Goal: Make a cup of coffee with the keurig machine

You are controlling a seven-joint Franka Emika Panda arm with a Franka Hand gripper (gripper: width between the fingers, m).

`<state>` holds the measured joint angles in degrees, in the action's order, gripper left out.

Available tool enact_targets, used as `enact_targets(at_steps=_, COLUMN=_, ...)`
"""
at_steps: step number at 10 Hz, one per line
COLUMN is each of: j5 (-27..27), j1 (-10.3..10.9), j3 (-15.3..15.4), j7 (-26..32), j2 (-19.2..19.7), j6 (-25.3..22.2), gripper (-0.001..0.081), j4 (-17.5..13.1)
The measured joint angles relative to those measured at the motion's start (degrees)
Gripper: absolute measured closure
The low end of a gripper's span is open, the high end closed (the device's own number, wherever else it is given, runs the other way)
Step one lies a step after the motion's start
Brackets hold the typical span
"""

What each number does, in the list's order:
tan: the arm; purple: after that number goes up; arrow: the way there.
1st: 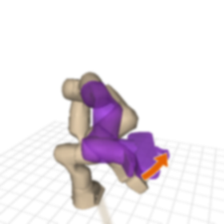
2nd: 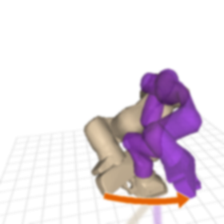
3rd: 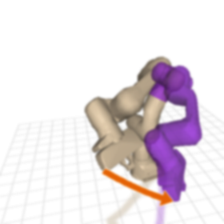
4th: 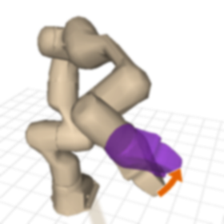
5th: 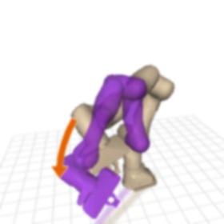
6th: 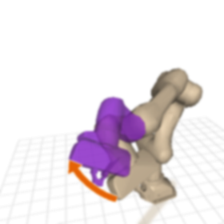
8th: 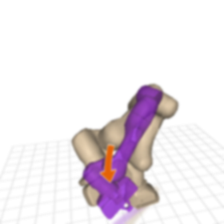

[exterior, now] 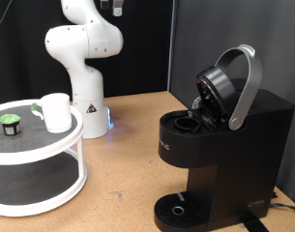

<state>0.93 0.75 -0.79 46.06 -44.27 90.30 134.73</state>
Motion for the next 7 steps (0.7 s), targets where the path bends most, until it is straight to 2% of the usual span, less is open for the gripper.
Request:
enact_targets(at_steps=2, j5=0.00, j1=-0.04, j3=-1.08, j7=0.29, j2=-0.23, j6=0.53, gripper=0.0003, j4=0.00)
enact_targets(at_steps=7, j5=-6.07, j1=-2.24, j3=-8.69, j7=7.96, j2=-2.35, j6=-1.87, gripper=0.0003, j4=0.00)
